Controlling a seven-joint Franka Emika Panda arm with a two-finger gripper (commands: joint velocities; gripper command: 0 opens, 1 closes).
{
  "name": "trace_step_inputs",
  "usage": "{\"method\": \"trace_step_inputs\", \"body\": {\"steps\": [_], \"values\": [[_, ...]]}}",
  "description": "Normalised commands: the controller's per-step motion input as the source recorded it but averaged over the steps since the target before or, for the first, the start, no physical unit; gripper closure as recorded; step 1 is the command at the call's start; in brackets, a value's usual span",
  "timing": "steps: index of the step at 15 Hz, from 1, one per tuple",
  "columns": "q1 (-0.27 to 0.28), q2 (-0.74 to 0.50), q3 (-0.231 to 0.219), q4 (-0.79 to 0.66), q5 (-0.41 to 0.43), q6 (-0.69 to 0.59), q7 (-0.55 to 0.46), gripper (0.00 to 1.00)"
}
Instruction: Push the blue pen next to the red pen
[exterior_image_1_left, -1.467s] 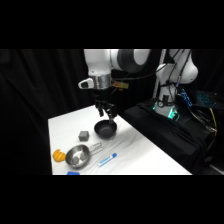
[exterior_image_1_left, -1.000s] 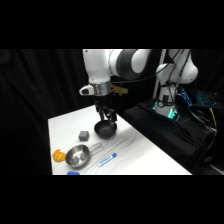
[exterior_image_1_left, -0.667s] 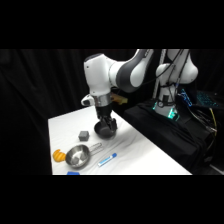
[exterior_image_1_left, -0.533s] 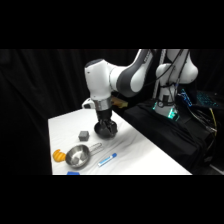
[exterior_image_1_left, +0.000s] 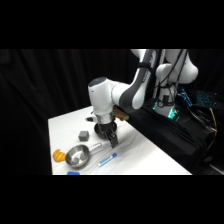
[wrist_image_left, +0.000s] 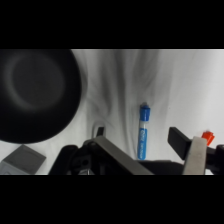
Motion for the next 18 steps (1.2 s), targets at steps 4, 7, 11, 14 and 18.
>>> {"method": "trace_step_inputs", "body": {"steps": [4, 7, 11, 14, 18], "values": [[0.14, 0.18, -0.156, 0.11, -0.241, 0.26, 0.32, 0.0], [0.207, 0.11, -0.238, 0.07, -0.28, 0.2, 0.37, 0.0], [0.215, -0.03, -0.171, -0.02, -0.205, 0.09, 0.33, 0.0], [0.244, -0.08, -0.163, -0.09, -0.225, 0.11, 0.35, 0.0], [0.232, -0.04, -0.22, -0.08, -0.28, 0.12, 0.36, 0.0]]}}
